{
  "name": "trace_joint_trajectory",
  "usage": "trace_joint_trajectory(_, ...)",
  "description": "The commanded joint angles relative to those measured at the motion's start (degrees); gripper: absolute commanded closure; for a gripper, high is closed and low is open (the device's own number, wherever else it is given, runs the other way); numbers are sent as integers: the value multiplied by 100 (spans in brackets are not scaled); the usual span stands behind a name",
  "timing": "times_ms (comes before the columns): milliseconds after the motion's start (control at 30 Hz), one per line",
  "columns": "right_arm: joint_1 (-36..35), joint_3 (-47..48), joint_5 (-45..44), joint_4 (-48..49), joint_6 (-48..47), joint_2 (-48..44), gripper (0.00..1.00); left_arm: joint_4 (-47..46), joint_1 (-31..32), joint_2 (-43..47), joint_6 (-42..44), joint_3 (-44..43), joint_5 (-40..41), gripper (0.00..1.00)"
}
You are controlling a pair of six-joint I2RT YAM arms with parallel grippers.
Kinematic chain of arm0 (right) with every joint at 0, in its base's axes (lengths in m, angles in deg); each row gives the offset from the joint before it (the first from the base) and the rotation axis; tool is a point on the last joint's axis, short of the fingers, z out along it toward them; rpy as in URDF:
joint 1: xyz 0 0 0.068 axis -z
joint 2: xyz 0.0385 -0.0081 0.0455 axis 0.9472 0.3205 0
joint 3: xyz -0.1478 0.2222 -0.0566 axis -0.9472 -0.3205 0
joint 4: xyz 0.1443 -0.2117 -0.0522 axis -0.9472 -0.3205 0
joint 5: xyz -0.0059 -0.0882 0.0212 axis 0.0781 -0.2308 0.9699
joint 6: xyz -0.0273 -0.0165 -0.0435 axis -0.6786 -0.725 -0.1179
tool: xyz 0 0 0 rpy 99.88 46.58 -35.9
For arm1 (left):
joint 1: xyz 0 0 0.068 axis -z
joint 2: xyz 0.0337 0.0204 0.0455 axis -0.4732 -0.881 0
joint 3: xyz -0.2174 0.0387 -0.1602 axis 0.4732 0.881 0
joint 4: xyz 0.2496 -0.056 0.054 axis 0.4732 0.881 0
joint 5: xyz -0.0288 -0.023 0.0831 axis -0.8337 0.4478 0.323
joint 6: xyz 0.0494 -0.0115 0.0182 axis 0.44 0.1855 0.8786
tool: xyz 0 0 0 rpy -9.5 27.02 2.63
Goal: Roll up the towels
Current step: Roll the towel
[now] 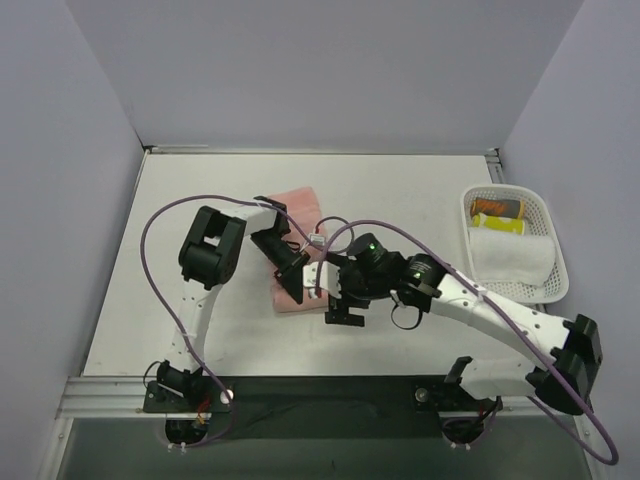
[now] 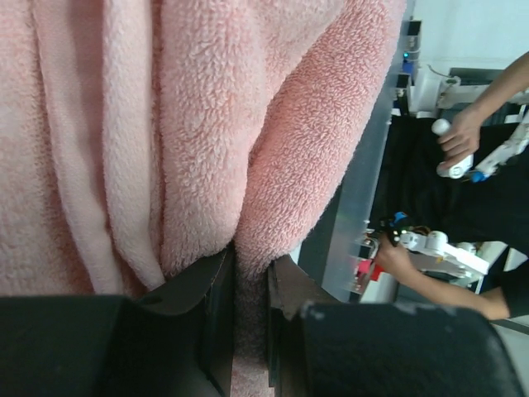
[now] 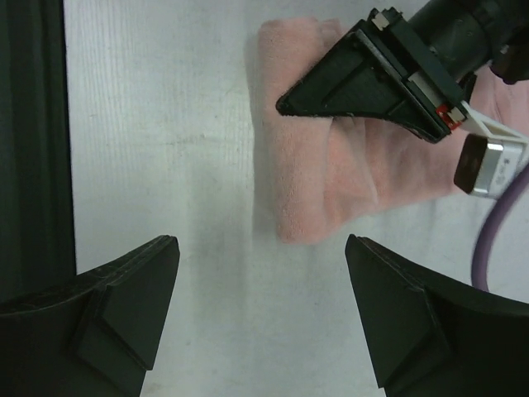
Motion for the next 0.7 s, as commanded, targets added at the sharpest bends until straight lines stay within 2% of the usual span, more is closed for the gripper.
trace_joint_trajectory(0,-314,-137,-374,756,-223,610,16,-110,8,-545,481,35,1012,99)
trace_joint_trajectory(33,-359,-198,-418,1175,-249,742,16,-101,-1,-554,481,17,1021,99)
trace_joint_trajectory(233,-438,-198,-418,2249,-425,1928,20,39,-141,-747,481,-203,968,97)
trace_joint_trajectory(467,-324,-348,-515,2928,-601,2834,25,311,-212,-950,604,-440,784,95)
trace_joint_trajectory(533,-333,-427,-515,3007,-671,2975,32,329,-221,-976,630,-466,775,95)
trace_joint_trajectory(567,-324,-445,-454,3025,-619,3028,46,338,-247,-985,630,-475,757,95)
trace_joint_trajectory(667,-315,-488,-313,2938,-522,3116,64,321,-343,-985,587,-475,678,95)
